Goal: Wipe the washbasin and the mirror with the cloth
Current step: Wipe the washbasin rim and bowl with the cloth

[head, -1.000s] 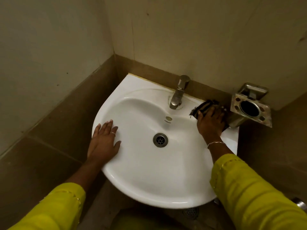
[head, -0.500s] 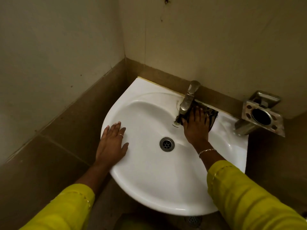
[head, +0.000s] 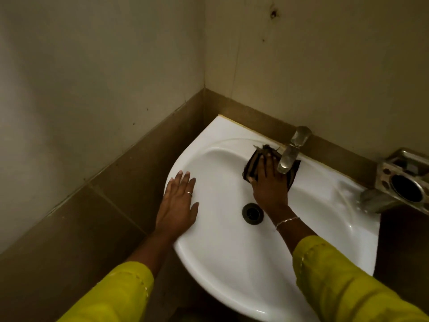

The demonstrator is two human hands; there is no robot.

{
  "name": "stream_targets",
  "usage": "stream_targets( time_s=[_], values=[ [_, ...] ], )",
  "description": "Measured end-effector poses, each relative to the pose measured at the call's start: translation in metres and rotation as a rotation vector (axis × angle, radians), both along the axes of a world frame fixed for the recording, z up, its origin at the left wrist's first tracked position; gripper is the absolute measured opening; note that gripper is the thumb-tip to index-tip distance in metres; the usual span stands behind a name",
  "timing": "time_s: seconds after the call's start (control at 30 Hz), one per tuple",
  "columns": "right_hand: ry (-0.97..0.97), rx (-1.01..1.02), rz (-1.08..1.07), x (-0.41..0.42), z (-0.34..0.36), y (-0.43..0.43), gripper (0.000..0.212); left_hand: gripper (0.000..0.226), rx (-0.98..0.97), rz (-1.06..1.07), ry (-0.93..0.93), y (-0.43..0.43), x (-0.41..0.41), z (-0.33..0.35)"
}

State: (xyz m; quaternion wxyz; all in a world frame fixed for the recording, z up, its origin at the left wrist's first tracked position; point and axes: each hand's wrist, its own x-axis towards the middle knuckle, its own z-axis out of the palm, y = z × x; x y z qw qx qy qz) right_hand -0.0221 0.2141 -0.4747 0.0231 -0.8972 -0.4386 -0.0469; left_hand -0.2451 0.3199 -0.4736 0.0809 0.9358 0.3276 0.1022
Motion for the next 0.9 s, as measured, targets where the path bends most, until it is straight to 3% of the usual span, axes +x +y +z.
stream_targets(
  time_s=[0.37,0.53,0.63,0.77,0.83,0.9],
  values=[
    [0.131,-0.077,0.014,0.007,0.017,0.075,0.066,0.058,-0.013,0.134,-0.152,-0.003,0.002,0.0],
    [0.131,-0.046,0.223,-0.023,0.014,0.104,0.064,0.059,-0.073,0.143,-0.242,-0.003,0.001,-0.001],
    [0.198,0.037,0.388,-0.051,0.009,0.114,0.06,0.059,-0.08,0.149,-0.271,-0.002,0.001,0.0],
    [0.544,0.203,0.607,-0.082,0.003,0.114,0.058,0.061,-0.124,0.2,-0.315,-0.004,0.0,-0.001],
    [0.753,0.401,0.528,-0.083,0.006,0.117,0.053,0.061,-0.138,0.213,-0.336,-0.003,0.0,-0.002],
    [0.724,0.545,0.357,-0.081,0.01,0.123,0.05,0.063,-0.148,0.212,-0.34,-0.002,0.001,-0.003]
  ],
)
